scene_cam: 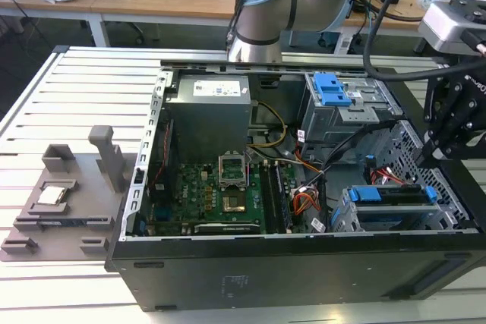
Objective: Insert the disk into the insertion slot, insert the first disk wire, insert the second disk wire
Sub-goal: 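Insert the second disk wire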
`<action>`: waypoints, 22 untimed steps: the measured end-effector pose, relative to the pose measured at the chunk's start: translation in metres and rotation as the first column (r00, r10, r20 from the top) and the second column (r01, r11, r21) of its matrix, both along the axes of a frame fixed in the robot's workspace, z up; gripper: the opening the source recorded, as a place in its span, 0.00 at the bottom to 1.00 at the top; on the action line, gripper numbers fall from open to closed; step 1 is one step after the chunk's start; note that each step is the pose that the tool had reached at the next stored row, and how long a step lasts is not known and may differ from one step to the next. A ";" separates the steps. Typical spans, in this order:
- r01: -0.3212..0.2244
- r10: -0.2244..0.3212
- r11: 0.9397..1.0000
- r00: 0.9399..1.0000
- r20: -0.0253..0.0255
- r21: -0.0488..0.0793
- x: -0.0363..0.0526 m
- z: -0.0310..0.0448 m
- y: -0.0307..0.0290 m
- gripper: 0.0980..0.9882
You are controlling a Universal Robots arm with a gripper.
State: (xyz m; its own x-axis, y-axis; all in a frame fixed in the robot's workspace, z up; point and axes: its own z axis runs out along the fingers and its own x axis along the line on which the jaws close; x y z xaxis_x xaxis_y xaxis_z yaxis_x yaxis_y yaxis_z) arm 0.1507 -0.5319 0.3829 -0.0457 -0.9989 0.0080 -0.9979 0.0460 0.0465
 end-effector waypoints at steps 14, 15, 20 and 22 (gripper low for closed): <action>0.000 0.000 1.000 1.000 0.000 -0.003 -0.0403 -0.0209 0.0219 0.16; 0.000 0.000 1.000 1.000 0.000 -0.004 -0.0412 -0.0221 0.0268 0.16; 0.000 0.000 1.000 1.000 0.000 -0.005 -0.0445 -0.0320 0.0302 0.16; 0.000 0.000 1.000 1.000 0.000 -0.007 -0.0446 -0.0334 0.0304 0.16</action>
State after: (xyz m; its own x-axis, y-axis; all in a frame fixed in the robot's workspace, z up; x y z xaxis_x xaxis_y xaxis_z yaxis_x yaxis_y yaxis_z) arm 0.1061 -0.5015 0.3495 -0.0457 -0.9988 0.0145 -0.9979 0.0463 0.0462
